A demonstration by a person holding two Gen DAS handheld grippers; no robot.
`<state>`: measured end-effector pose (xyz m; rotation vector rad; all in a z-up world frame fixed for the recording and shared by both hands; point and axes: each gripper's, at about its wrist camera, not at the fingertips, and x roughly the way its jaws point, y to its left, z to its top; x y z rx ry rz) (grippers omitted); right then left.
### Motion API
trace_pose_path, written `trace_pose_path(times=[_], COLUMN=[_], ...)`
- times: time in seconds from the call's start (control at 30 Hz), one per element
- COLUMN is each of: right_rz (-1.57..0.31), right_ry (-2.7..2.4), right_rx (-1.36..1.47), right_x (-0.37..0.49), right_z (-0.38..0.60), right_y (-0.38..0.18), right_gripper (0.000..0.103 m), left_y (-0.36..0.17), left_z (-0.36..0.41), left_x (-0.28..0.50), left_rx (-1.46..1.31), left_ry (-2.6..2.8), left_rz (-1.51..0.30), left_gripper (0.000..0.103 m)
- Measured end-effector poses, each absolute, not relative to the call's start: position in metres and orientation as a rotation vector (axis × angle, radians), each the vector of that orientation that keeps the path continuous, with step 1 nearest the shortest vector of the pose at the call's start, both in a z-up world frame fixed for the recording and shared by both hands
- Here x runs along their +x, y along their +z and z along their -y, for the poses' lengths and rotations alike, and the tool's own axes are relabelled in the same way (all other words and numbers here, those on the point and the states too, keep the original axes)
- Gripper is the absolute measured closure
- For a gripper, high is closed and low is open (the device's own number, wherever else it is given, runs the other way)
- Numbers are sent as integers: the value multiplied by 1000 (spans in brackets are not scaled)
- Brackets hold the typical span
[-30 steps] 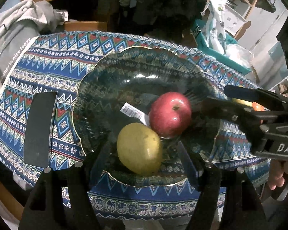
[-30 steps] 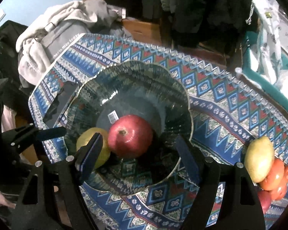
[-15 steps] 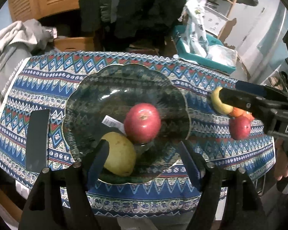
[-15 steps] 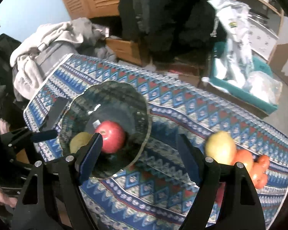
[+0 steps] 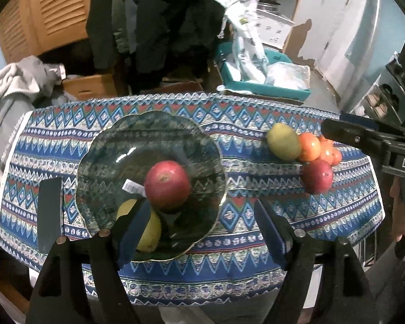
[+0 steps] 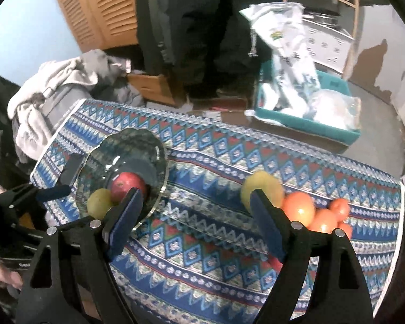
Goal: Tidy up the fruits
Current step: 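Withdraw both tools from the plate back toward the remaining fruit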
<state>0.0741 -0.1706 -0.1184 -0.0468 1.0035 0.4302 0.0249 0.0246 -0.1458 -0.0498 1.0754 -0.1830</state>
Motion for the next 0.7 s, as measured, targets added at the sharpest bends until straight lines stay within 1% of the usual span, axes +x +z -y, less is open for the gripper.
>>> trace_pose_path(times=[0.27, 0.47, 0.57, 0.7], right_rz=[-1003, -1019, -1033, -1055], right_ry=[358, 305, 276, 250], right_rx=[-38, -11, -5, 14], right_x=[68, 67, 68, 69], right_z=[212, 244, 257, 272], right_y=[-120, -129, -136, -147], right_gripper=[20, 20, 17, 17], left_y=[-140, -146, -151, -158], left_z=[4, 26, 36, 49], left_x=[26, 30, 33, 38], left_rx=[0, 35, 58, 87], left_ry=[-220, -241, -249, -262], left_rz=[-1068, -1086, -1099, -1111], left_gripper=[23, 23, 23, 23])
